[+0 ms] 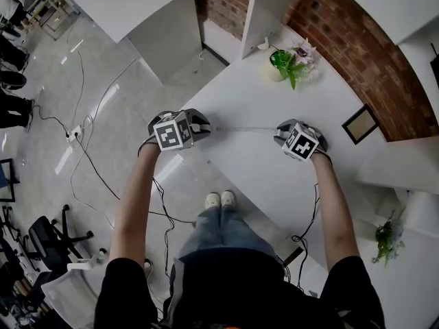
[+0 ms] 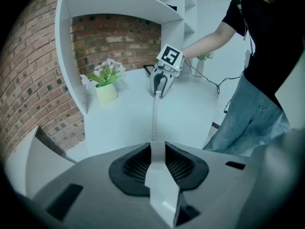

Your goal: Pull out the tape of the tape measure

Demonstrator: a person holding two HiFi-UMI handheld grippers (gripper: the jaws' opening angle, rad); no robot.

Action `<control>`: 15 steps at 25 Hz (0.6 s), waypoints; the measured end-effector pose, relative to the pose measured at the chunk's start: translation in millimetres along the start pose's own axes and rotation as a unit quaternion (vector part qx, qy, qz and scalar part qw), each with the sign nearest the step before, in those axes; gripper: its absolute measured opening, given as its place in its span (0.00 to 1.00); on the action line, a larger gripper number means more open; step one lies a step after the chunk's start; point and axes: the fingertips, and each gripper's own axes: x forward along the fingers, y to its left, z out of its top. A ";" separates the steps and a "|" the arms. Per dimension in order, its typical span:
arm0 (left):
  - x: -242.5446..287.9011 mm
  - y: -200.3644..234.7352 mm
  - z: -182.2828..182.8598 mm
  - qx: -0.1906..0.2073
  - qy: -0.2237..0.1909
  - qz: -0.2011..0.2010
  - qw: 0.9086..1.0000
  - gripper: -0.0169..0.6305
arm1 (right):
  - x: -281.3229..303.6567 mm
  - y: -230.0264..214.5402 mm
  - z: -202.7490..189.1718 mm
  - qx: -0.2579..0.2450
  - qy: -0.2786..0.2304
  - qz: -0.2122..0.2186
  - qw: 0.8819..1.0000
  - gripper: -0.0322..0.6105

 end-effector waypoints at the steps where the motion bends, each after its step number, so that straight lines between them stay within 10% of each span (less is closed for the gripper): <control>1: 1.1 -0.1 -1.0 0.001 0.002 -0.001 1.000 0.16 | 1.0 0.1 0.5 0.001 -0.001 -0.002 1.000 0.23; 15: 3.0 13.9 -0.8 -0.025 -0.018 0.027 0.999 0.24 | -5.5 12.5 -2.6 0.048 -0.016 -0.009 0.999 0.33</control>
